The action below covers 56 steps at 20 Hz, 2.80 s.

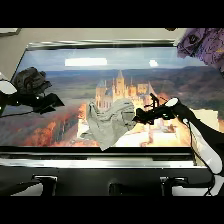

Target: Fold the clothes and pants, and hang the long-sleeved shirts on hangers.

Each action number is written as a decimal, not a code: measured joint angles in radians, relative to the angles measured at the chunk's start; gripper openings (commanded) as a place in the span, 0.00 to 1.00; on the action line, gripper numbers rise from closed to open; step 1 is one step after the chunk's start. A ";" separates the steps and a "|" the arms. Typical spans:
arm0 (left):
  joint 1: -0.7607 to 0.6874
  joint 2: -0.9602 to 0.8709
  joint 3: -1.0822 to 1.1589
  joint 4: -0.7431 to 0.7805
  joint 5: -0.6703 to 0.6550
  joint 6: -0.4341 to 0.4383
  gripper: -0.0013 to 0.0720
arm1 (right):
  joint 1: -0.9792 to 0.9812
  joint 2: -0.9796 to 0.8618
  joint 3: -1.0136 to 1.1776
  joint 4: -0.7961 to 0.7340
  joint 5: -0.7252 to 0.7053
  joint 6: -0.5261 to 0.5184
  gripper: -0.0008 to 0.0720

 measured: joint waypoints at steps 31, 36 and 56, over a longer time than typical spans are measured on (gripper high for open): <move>0.043 0.126 0.311 -0.435 0.043 0.294 0.04 | 0.022 0.241 0.737 -0.111 0.081 0.182 0.06; 0.088 0.206 0.714 -0.407 -0.055 0.184 0.04 | 0.022 0.359 1.049 -0.148 0.125 0.259 0.06; -0.027 0.080 0.164 -0.284 0.097 0.066 0.04 | 0.042 -0.034 0.862 -0.208 0.124 0.382 0.06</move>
